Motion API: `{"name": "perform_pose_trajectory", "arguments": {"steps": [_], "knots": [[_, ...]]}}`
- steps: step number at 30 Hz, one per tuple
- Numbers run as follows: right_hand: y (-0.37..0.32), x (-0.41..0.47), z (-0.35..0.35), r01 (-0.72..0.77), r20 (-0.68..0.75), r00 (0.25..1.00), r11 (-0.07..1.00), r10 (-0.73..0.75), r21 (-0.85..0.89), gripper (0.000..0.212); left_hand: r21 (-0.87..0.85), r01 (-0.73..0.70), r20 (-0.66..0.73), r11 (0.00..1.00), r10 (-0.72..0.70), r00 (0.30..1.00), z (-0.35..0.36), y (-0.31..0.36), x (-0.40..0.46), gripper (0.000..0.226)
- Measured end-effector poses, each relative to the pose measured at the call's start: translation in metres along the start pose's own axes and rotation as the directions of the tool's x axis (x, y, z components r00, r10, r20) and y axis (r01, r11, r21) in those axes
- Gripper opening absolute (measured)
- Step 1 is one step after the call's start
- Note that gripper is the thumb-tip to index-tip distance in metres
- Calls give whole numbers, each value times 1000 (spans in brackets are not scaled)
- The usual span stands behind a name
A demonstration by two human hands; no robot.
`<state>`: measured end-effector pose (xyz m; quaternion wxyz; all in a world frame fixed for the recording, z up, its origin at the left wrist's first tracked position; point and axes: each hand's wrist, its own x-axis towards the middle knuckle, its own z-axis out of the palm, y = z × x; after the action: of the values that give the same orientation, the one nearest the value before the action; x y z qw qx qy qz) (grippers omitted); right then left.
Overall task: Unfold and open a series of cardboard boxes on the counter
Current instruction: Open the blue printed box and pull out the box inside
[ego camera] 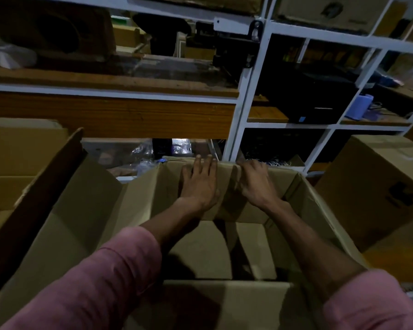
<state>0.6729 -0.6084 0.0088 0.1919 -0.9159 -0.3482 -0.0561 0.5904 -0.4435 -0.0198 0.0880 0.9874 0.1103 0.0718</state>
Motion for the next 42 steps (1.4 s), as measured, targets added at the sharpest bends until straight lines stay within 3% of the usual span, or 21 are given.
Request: {"name": "perform_pose_trajectory", "arguments": {"steps": [3,6,10,15,19,22,24,27,29,33,37,42], "knots": [[-5,-22,-18,39,-10,999,997,-39,73,45,-97,11,21,995,-9,1000,-9,9,-23,77],[-10,-54,-37,67,73,994,990,-76,128,27,-113,15,73,994,-7,997,-21,25,-56,46],[-17,-113,-54,34,251,964,978,-87,207,24,-174,-25,105,984,44,994,-36,46,-114,50],[-23,-177,-60,16,211,976,979,-60,202,27,-36,-108,29,994,109,994,-41,51,-181,53],[-26,-224,-67,-6,214,975,961,-56,276,37,183,-327,126,927,308,943,-36,44,-221,68],[-18,-244,-64,62,229,969,992,-87,114,47,308,-319,37,896,324,945,-28,42,-235,45],[-8,-251,-52,58,142,988,998,-58,1,38,317,-294,-66,902,330,941,-22,45,-239,32],[1,-261,-32,-38,-124,992,998,33,-41,30,190,-194,-173,962,227,958,-10,47,-245,33],[5,-271,-21,-64,-253,967,991,32,-116,39,109,-96,-212,989,117,970,0,42,-254,50],[11,-295,-17,-166,-390,916,972,90,-168,58,186,122,-381,975,-43,923,18,18,-274,88],[21,-308,-14,-347,-437,853,936,286,-64,70,155,282,-420,947,-195,886,23,9,-282,91],[42,-310,-6,-263,-315,916,965,248,-8,104,10,310,-342,951,-288,894,22,3,-285,104]]}}
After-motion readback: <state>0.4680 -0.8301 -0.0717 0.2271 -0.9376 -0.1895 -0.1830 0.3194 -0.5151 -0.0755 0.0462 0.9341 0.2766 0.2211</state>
